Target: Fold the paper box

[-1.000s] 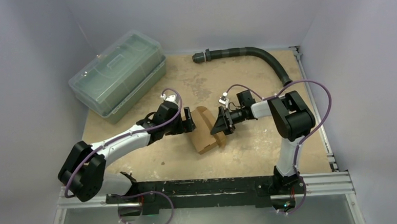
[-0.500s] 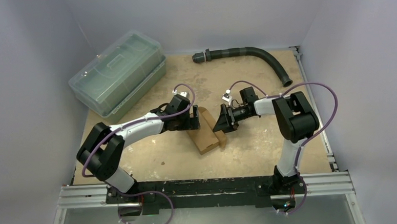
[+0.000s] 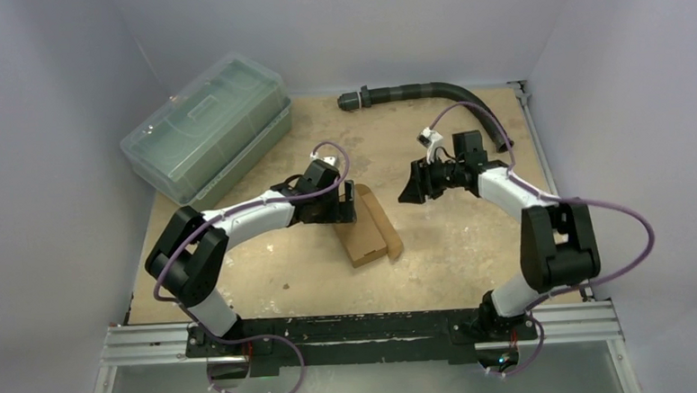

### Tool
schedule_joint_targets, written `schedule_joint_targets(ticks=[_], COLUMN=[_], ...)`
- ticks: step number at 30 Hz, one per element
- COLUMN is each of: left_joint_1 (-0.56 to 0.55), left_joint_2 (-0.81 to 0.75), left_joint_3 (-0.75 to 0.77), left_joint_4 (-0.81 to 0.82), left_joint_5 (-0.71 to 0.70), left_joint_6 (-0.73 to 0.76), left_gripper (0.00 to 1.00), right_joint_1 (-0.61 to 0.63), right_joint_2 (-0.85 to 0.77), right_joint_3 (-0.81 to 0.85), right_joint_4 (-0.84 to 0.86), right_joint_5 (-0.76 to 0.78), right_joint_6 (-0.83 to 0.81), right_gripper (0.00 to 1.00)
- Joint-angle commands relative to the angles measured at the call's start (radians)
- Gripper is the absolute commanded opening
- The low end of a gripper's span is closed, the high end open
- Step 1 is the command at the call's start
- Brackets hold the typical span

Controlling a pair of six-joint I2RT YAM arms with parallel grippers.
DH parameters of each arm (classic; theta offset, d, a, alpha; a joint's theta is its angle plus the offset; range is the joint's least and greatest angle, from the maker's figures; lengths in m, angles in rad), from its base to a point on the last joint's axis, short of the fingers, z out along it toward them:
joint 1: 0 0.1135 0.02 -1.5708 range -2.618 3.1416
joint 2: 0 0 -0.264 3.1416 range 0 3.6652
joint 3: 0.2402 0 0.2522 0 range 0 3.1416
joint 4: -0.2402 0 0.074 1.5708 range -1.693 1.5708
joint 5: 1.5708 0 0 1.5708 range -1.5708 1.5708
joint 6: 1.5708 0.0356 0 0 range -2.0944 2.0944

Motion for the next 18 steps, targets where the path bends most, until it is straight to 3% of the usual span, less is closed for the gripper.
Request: schedule_joint_targets(ticks=[1, 3, 8, 12, 18], left_joint_1=[0.0, 0.001, 0.007, 0.016, 0.038], left_joint_2=[0.057, 0.064, 0.058, 0.057, 0.085], left_joint_3=[0.006, 0.011, 0.014, 0.017, 0.042], left_joint_4=[-0.068, -0.068, -0.053, -0.042, -0.03], left_joint_5=[-0.031, -0.028, 0.001, 0.025, 0.072], left_joint_6=[0.07, 0.078, 0.109, 0.144, 0.184], left_gripper=[0.85, 0.84, 0.84, 0.84, 0.83], right_joint_1=[0.04, 0.08, 0.162, 0.21, 0.295], right_joint_2=[-0.13, -0.112, 0.006, 0.052, 0.111], right_joint_3=[-0.038, -0.036, 0.01, 0.012, 0.041], right_joint_4=[0.121, 0.138, 0.16, 0.155, 0.12], right_joint_5=[0.039, 0.027, 0.114, 0.211, 0.198], right_joint_6=[-0.091, -0.067, 0.02, 0.032, 0.057], right_gripper=[0.47, 0.33, 0.14, 0.08, 0.06])
